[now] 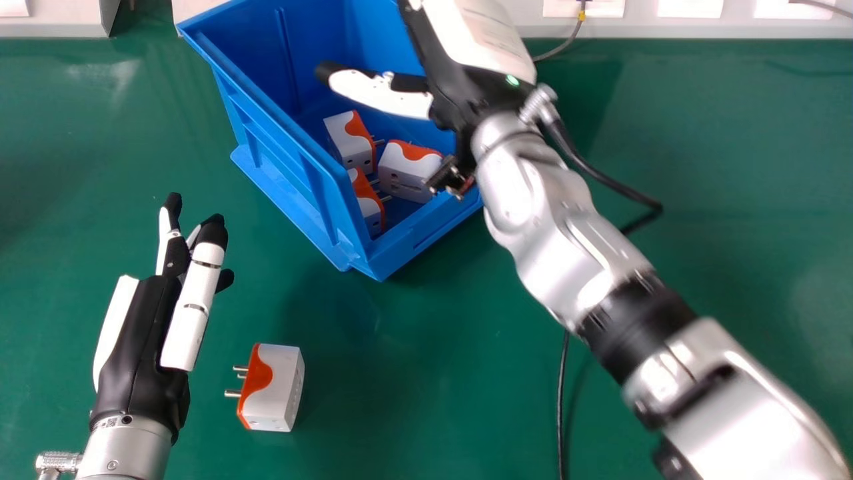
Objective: Pick all objects and put in blue box
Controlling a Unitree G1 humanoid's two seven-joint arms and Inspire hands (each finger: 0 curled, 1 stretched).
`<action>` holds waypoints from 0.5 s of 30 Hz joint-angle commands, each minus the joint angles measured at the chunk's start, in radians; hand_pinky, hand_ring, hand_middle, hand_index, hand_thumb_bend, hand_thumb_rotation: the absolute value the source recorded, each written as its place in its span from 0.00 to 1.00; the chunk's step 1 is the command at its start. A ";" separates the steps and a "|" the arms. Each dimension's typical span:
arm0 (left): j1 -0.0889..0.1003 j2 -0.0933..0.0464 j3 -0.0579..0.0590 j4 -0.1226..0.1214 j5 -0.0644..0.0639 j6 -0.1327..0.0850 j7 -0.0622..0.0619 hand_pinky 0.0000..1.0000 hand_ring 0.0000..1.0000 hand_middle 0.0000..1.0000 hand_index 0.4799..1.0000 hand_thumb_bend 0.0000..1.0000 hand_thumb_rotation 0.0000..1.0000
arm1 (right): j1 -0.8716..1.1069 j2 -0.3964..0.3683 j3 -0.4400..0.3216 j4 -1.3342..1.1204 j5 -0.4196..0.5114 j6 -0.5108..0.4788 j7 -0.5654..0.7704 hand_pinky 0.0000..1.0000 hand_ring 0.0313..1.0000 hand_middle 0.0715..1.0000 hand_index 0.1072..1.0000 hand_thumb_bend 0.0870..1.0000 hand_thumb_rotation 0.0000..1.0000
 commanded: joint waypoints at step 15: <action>-0.012 0.017 0.017 -0.013 -0.020 -0.005 -0.013 0.90 0.96 0.97 0.96 0.46 1.00 | 0.604 -0.189 0.006 -0.813 -0.100 -0.107 0.081 0.88 0.96 0.99 0.94 0.28 0.48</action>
